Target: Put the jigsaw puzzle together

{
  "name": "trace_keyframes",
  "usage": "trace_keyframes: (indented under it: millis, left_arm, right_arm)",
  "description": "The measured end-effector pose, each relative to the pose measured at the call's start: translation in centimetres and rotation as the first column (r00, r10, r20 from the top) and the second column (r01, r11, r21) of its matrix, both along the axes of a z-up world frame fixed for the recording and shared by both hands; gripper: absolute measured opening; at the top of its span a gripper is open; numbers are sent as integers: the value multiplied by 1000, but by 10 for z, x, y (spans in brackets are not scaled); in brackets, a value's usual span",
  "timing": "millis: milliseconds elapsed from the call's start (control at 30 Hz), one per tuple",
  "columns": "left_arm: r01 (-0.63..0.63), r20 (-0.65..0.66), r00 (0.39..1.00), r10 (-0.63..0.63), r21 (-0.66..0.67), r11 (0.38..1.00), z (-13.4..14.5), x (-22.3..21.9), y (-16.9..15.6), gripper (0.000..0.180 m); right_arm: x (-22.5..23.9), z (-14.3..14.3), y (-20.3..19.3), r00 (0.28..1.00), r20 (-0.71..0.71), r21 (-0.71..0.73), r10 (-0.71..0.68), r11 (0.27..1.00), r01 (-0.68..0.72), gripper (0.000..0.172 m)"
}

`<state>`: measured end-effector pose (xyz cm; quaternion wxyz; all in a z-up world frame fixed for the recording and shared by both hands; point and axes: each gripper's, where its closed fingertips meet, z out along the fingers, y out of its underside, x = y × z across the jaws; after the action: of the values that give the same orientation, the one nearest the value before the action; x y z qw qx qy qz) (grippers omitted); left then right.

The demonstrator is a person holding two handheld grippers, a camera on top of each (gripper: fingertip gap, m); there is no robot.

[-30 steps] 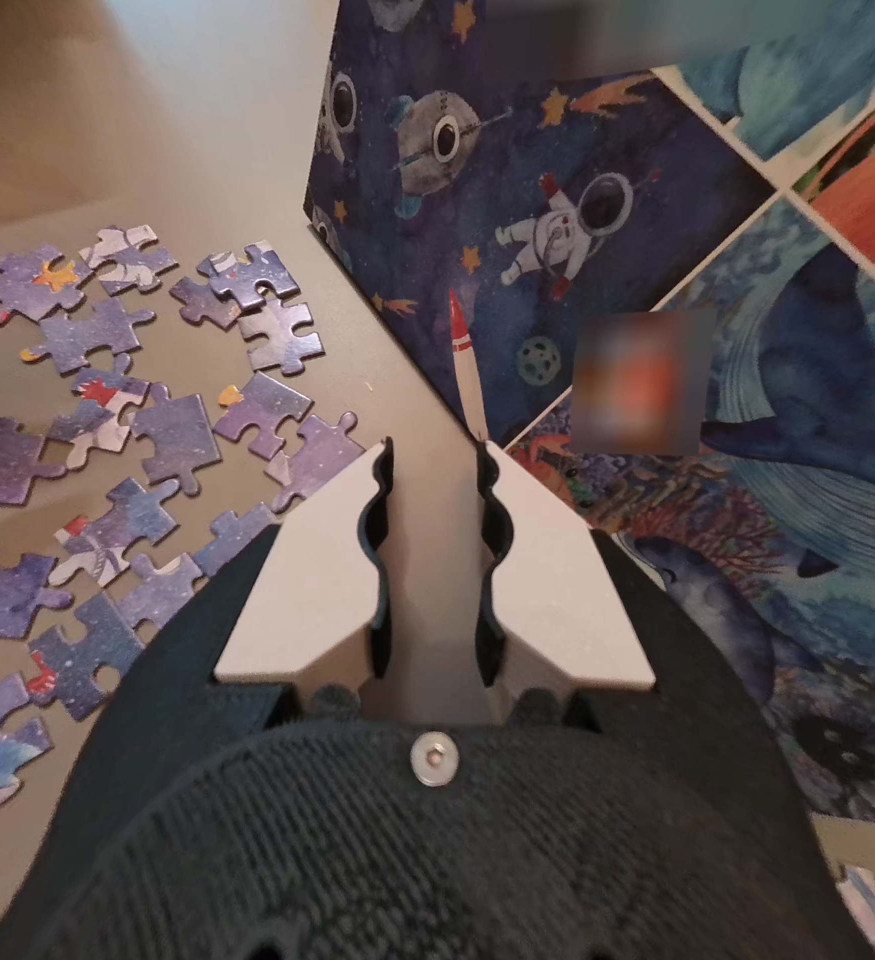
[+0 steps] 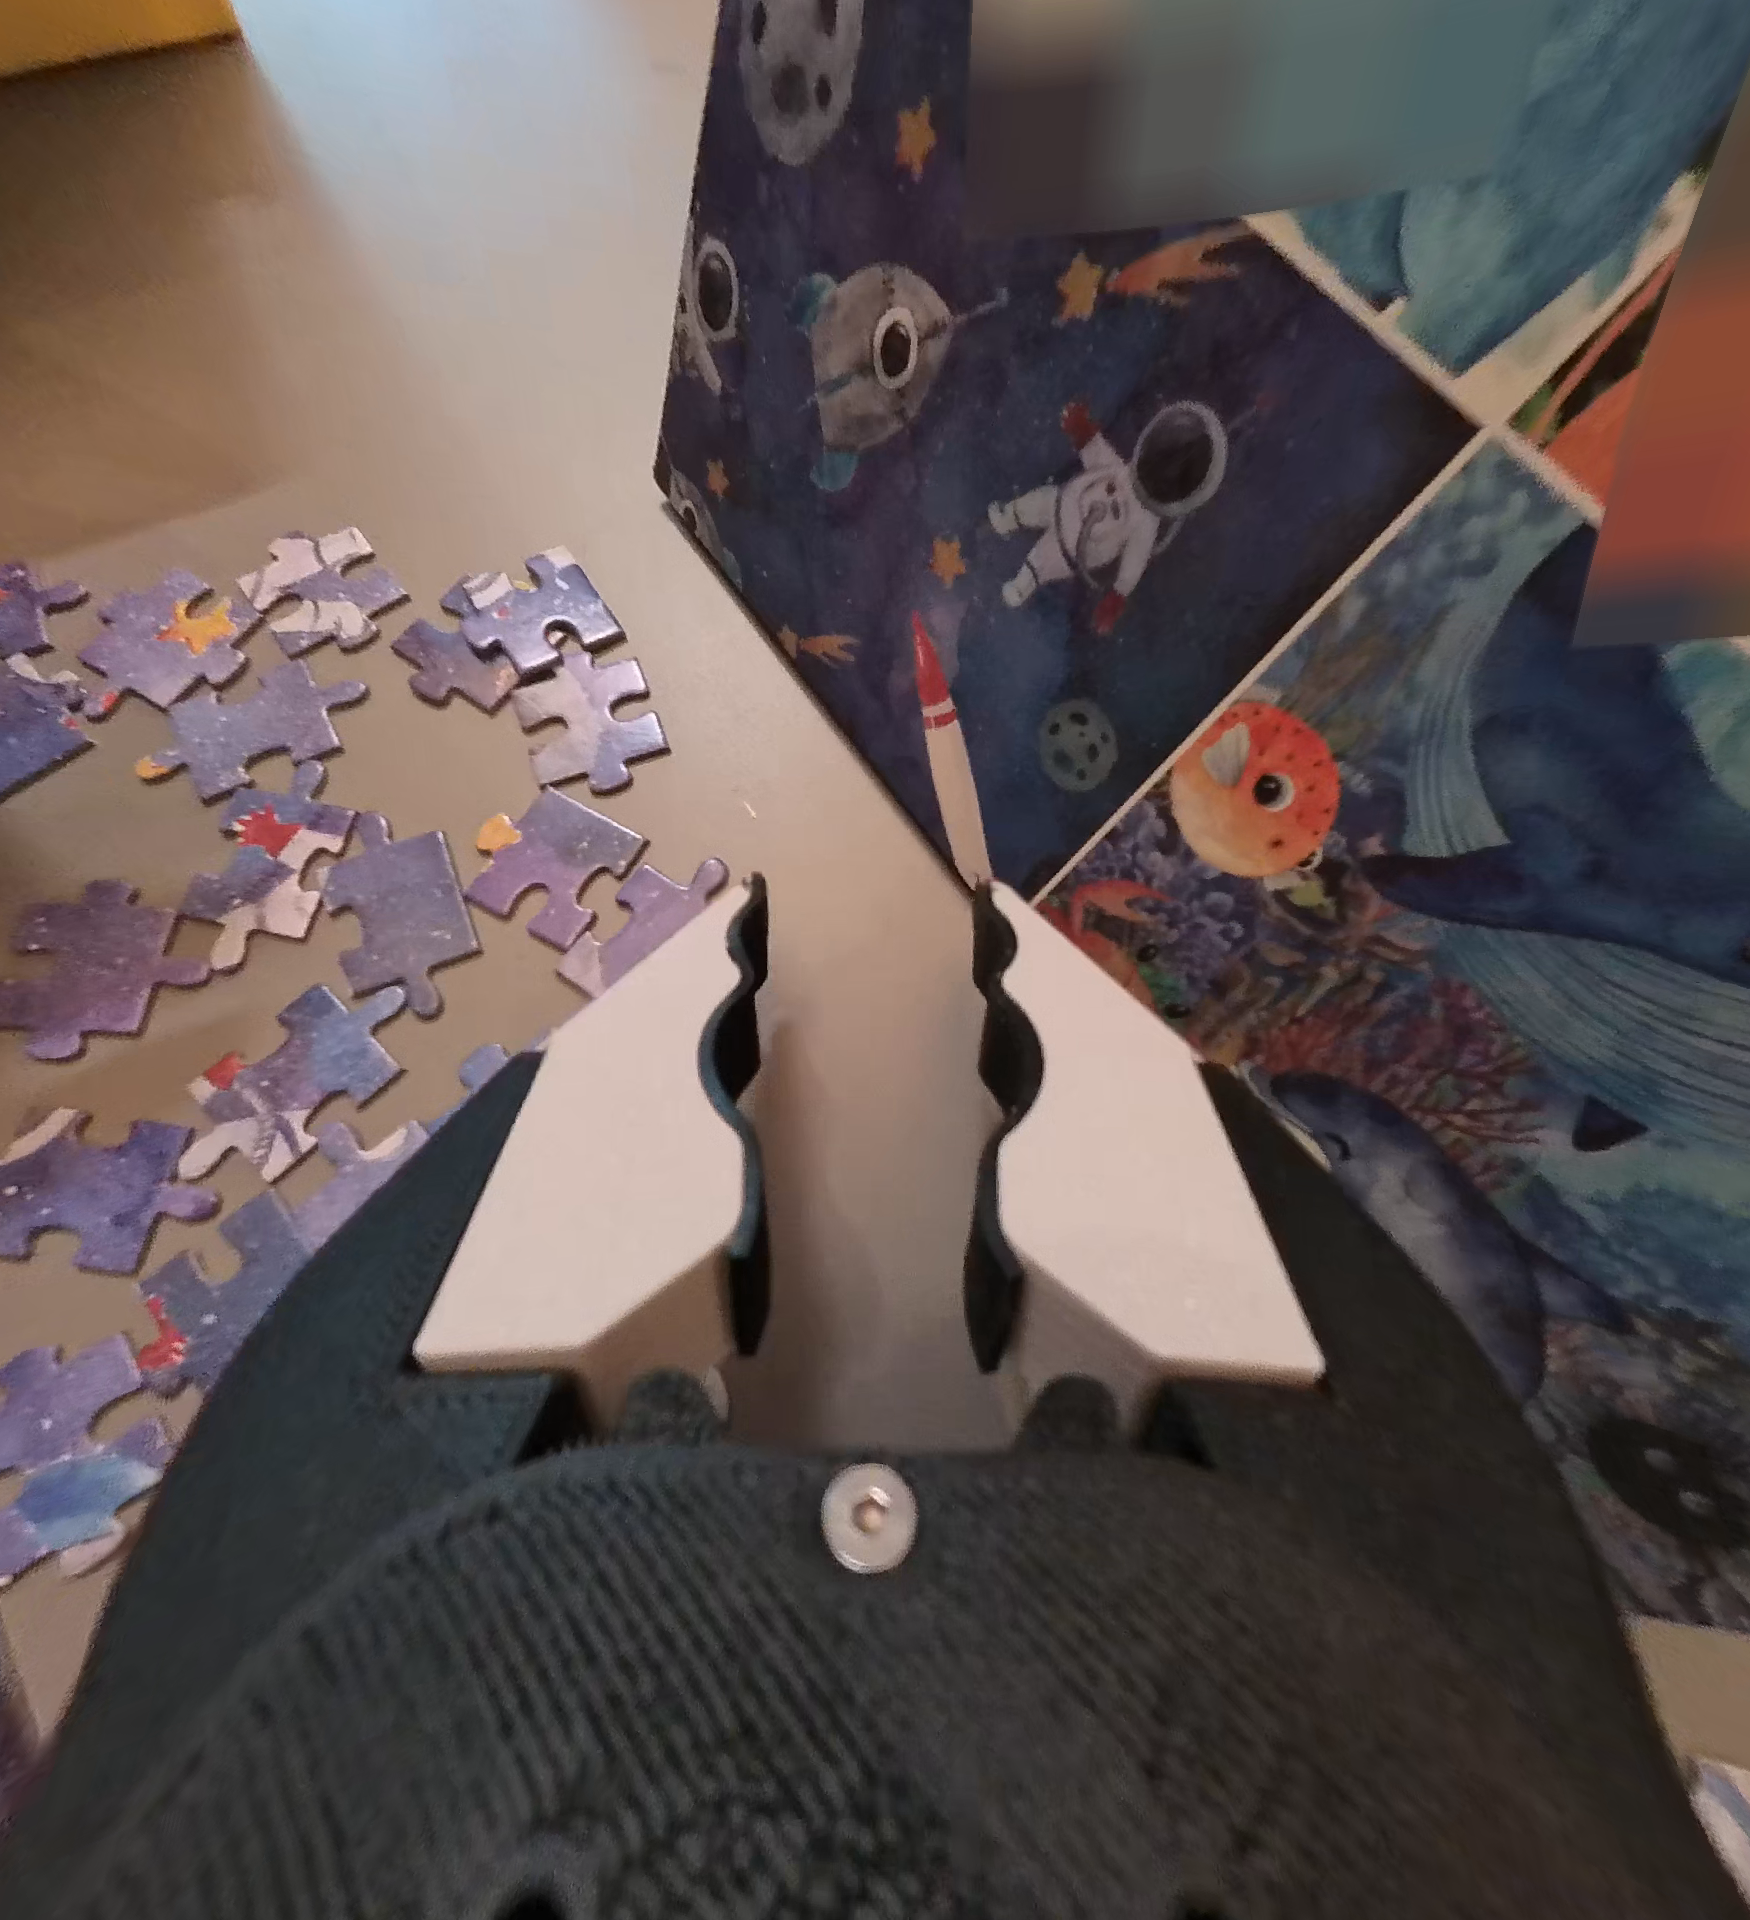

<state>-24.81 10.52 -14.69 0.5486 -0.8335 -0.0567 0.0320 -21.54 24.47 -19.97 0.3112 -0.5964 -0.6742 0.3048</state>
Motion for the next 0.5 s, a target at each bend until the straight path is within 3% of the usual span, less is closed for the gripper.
trace_keyframes:
  millis: [200,300,400,500]
  left_arm:
    - [-2,7,1000,2,15,1000,3,-1,-1,21]
    - [0,11,1000,0,23,1000,4,0,-1,21]
    - [0,6,1000,0,19,1000,3,0,0,20]
    - [-4,-3,1000,4,2,1000,-1,0,0,20]
  right_arm:
    - [25,39,-5,997,-81,67,10,998,-5,39]
    - [55,50,-39,984,-117,39,133,991,-130,46]
    - [97,38,-87,950,-83,5,300,954,-301,41]
    - [129,7,-112,941,-19,31,338,941,-338,37]
